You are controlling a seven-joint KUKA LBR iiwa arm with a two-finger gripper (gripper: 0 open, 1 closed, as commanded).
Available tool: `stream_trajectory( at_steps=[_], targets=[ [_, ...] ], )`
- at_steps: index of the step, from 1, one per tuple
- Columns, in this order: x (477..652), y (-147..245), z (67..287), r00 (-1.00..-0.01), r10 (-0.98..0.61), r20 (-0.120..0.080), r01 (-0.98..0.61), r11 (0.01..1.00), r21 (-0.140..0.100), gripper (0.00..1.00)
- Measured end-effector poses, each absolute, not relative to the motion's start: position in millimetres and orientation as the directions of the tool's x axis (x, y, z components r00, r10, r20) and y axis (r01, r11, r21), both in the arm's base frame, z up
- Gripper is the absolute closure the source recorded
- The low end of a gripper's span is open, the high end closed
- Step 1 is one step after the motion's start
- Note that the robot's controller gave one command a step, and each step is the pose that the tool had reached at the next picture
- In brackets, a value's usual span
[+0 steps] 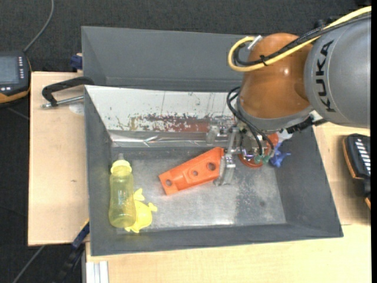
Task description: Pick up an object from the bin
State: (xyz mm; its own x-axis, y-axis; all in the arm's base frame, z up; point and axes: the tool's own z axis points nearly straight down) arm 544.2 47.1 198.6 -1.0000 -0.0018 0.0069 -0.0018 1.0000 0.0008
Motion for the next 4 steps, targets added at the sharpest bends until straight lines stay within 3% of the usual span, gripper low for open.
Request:
stream_trajectory(
  at_steps=[1,2,3,4],
  targets=[
    [545.8,47,203,-1.0,0.0,-0.002,0.0,1.0,0.002,0.0],
    [553.4,57,166,-0.997,-0.078,-0.005,-0.078,0.997,0.001,0.0],
    [548.6,66,126,-0.958,-0.287,-0.002,-0.287,0.958,0.001,0.0],
    [581.2,23,71,-0.856,-0.517,-0.011,-0.517,0.856,-0.002,1.0]
  ],
)
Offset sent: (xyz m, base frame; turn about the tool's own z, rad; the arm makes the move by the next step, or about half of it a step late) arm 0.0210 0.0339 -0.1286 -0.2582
